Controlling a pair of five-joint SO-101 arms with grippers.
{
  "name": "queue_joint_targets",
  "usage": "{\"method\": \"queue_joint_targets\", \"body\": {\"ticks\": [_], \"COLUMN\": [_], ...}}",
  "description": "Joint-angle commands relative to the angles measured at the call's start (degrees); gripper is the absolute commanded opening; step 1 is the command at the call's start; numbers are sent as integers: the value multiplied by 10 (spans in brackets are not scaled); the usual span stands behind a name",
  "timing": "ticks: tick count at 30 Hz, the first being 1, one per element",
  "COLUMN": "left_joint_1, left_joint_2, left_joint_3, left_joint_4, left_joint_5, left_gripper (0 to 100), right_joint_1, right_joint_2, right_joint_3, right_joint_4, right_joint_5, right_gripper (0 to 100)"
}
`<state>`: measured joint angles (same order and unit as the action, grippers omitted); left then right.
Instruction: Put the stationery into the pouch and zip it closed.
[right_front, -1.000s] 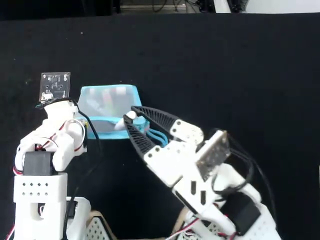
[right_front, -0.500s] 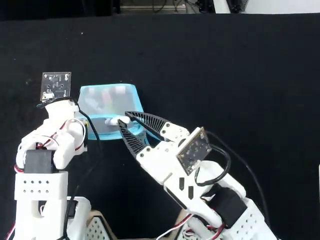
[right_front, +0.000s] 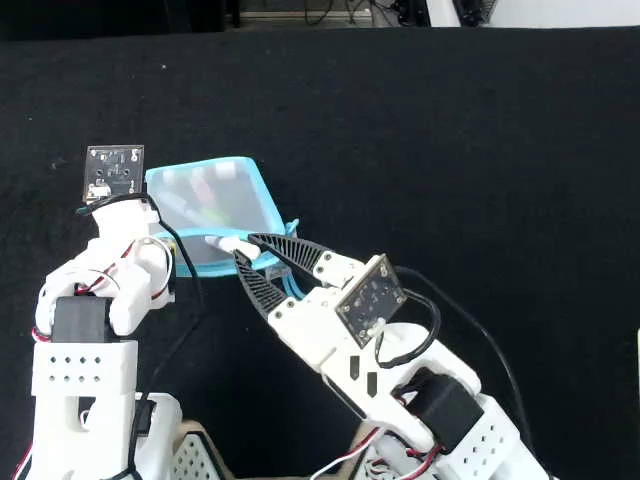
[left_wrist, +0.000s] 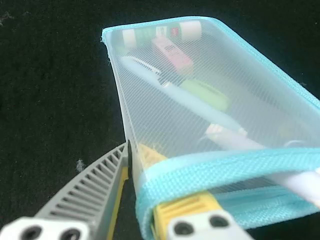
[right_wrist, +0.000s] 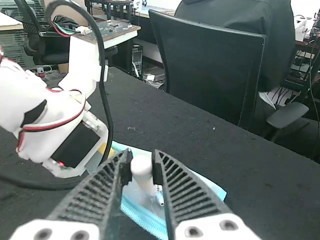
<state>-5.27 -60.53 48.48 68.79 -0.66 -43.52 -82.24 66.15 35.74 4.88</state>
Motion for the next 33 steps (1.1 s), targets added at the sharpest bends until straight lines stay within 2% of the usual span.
{"method": "queue_joint_targets", "body": {"ticks": [1, 8, 19, 22, 26, 29, 33], "left_joint_1": [-5, -5, -5, -5, -5, -5, -5], "left_joint_2": [-8, -8, -8, -8, -8, -8, -8], "left_joint_3": [-12, -14, -14, -14, -14, -14, -14], "left_joint_4": [-4, -4, -4, -4, -4, -4, -4], "left_joint_5": [-3, -3, -3, -3, -3, -3, -3], "left_gripper": [30, 30, 30, 30, 30, 30, 30], "right_joint_1": [1, -2, -4, -33, -102, -120, -120], "right_joint_2": [3, 4, 4, 4, 5, 8, 7], "right_joint_3": [-63, -106, -1, 26, 71, 86, 87], "right_joint_4": [-1, 17, 17, 18, 17, 17, 17], "right_joint_5": [7, 7, 7, 12, 89, 111, 93], "right_gripper": [11, 11, 11, 11, 12, 17, 140]}}
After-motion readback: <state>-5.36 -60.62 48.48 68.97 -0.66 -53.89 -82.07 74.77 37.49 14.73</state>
